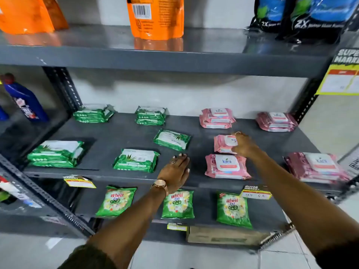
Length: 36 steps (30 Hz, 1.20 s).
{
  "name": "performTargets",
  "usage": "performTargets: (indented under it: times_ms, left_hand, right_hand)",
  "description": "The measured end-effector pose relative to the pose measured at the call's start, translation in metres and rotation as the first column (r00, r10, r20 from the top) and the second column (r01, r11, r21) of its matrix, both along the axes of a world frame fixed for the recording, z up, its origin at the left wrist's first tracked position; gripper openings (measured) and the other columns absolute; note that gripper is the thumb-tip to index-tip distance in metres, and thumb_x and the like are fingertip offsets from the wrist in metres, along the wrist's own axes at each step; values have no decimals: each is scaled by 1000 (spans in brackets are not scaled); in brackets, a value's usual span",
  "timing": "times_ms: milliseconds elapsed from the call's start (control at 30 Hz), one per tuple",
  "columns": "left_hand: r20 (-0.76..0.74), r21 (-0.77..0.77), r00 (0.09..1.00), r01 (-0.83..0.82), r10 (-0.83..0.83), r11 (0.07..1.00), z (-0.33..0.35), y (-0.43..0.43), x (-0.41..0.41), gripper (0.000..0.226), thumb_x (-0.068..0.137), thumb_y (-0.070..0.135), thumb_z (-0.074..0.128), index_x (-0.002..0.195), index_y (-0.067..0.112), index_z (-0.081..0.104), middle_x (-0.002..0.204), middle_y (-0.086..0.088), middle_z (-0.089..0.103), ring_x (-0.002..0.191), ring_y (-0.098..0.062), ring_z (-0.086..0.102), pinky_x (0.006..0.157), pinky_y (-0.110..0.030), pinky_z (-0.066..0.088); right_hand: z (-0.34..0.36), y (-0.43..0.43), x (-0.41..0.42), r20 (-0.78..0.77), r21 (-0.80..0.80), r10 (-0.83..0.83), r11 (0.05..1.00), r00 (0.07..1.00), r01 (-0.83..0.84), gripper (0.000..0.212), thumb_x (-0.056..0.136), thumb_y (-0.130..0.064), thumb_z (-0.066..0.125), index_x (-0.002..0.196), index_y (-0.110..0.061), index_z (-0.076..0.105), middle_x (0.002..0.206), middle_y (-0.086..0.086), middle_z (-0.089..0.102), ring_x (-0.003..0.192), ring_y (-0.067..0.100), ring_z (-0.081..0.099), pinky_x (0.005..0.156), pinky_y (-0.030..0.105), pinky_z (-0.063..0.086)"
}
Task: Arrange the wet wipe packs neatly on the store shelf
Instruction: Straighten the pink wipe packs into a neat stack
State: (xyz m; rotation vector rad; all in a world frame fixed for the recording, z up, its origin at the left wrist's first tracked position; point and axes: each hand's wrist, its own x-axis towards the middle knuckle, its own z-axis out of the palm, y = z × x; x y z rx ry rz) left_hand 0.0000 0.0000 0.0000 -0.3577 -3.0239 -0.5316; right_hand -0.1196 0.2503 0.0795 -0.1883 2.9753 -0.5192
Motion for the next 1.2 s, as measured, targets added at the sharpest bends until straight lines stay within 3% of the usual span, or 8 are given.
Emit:
performTargets:
  times_ms: [100, 267, 400, 633, 867, 1033, 1133, 1200]
  left_hand:
    - [-2, -146, 1000, 23, -23, 989, -5, 0, -9, 55, 101, 33, 24, 150, 12, 8, 161, -5, 8, 149, -19, 3, 123, -38, 6]
    - [-47, -171, 998, 29, -38, 985, -11, -2, -11, 57, 100, 36, 21, 149, 12, 6, 161, -5, 9, 149, -17, 4, 124, -37, 5]
    - [-81, -156, 996, 14, -27, 988, -14, -1, -10, 57, 99, 37, 21, 149, 11, 9, 161, -6, 13, 149, -18, 7, 123, -35, 5]
    - [-134, -127, 991, -43, 25, 991, -19, -1, -7, 60, 98, 39, 23, 148, 7, 13, 159, -11, 18, 148, -20, 12, 123, -35, 8]
    - [-115, -106, 993, -4, -8, 994, -22, -5, -9, 60, 100, 40, 21, 148, 8, 10, 160, -9, 13, 149, -19, 6, 122, -32, 2]
    - [-86, -92, 996, 10, -18, 996, -22, -8, -10, 61, 99, 42, 22, 149, 9, 8, 160, -9, 11, 149, -18, 4, 122, -33, 2]
    - [-84, -98, 996, 17, -25, 995, -22, -8, -10, 61, 99, 42, 21, 148, 9, 7, 161, -9, 10, 149, -18, 3, 121, -31, -1]
    - [-86, -100, 996, 14, -22, 995, -22, -9, -10, 61, 99, 42, 21, 148, 8, 8, 160, -9, 11, 149, -18, 3, 120, -31, -2]
  right_hand:
    - [2, 7, -10, 58, 99, -4, 995, 998, -2, 66, 72, -11, 72, 131, -2, 45, 133, 21, 51, 121, 36, 49, 98, 41, 47]
    - [3, 8, -27, 156, 117, 56, 990, 986, -74, 83, 66, -20, 82, 136, -5, 40, 140, 18, 47, 126, 34, 45, 100, 40, 43]
    - [4, 9, -34, 167, 31, 64, 997, 984, -70, 75, 59, -20, 87, 124, -11, 50, 122, 14, 61, 103, 28, 58, 88, 38, 50]
    - [47, 7, -27, 36, -46, 58, 997, 998, -56, 71, 50, -26, 87, 114, -12, 61, 108, 7, 65, 94, 25, 60, 82, 35, 52]
    - [52, -7, 26, 216, -19, 219, 975, 952, -220, 51, 50, -26, 89, 94, -15, 64, 93, 3, 71, 78, 14, 65, 59, 24, 46]
    - [32, -6, 43, 208, -72, 139, 989, 968, -126, 57, 54, -32, 88, 100, -12, 61, 103, 8, 70, 83, 18, 63, 68, 30, 50]
    - [37, -4, 46, 215, -131, 122, 987, 969, -96, 90, 55, -36, 88, 132, -11, 48, 141, 9, 51, 123, 27, 52, 96, 36, 44]
    - [43, -5, 48, 193, -153, 134, 983, 972, -106, 88, 59, -29, 87, 135, -11, 47, 145, 8, 47, 126, 27, 50, 95, 34, 43]
